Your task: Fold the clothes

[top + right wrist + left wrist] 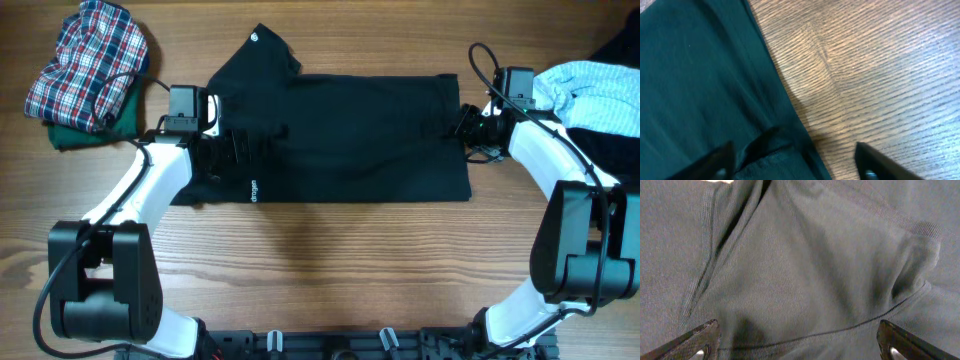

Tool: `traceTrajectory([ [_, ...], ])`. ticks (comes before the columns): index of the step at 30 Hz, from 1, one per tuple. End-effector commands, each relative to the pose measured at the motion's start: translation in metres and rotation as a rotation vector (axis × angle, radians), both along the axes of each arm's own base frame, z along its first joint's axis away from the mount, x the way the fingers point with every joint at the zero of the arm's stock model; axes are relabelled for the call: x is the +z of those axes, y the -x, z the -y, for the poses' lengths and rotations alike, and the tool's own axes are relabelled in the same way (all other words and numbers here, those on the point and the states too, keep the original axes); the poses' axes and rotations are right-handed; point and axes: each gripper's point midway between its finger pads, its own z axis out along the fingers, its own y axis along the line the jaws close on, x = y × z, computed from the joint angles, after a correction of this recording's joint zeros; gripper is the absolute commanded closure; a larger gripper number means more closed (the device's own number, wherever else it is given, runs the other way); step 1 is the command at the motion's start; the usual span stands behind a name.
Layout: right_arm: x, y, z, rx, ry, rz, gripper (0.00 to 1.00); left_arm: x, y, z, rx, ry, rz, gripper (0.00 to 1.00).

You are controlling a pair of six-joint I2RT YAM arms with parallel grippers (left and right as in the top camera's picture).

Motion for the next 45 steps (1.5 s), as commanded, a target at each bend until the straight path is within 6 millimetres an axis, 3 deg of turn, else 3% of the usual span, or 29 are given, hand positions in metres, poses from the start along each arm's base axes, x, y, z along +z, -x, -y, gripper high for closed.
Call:
traceTrajectory([
  [1,0.006,-0.012,-0.003,0.052,-0.008,0.020,0.17,0.005,-0.011,-0.003,-0.013,-0.024,0.040,0.00],
  [3,0.015,-0.017,-0.004,0.059,-0.013,0.032,0.16,0.007,-0.016,-0.002,-0.013,-0.022,0.061,0.00],
  [9,0.071,-0.037,-0.019,0.179,-0.053,0.152,0.06,0.020,-0.032,0.001,-0.048,-0.021,0.133,0.00],
  [13,0.110,-0.047,-0.030,0.222,-0.093,0.265,0.06,0.036,-0.043,0.009,-0.106,-0.006,0.174,0.00],
  [16,0.127,-0.044,-0.036,0.257,-0.107,0.304,0.06,0.055,-0.053,0.007,-0.123,-0.019,0.196,0.00],
  [19,0.137,-0.037,-0.037,0.285,-0.091,0.313,0.06,0.089,-0.065,0.001,-0.141,-0.042,0.219,0.00],
  [23,0.136,-0.030,-0.039,0.320,-0.083,0.293,0.06,0.129,-0.081,-0.011,-0.120,-0.051,0.277,0.00],
  [28,0.140,-0.030,-0.045,0.383,-0.087,0.310,0.06,0.152,-0.099,-0.016,-0.108,-0.057,0.371,0.00],
  [33,0.153,-0.035,-0.048,0.412,-0.084,0.345,0.06,0.174,-0.122,0.001,-0.200,-0.015,0.511,0.00],
  [38,0.156,-0.035,-0.054,0.429,-0.116,0.352,0.06,0.169,-0.150,0.018,-0.281,0.009,0.609,0.00],
  [45,0.150,-0.025,-0.056,0.429,-0.128,0.303,0.10,0.118,-0.188,0.048,-0.383,-0.029,0.502,0.00],
])
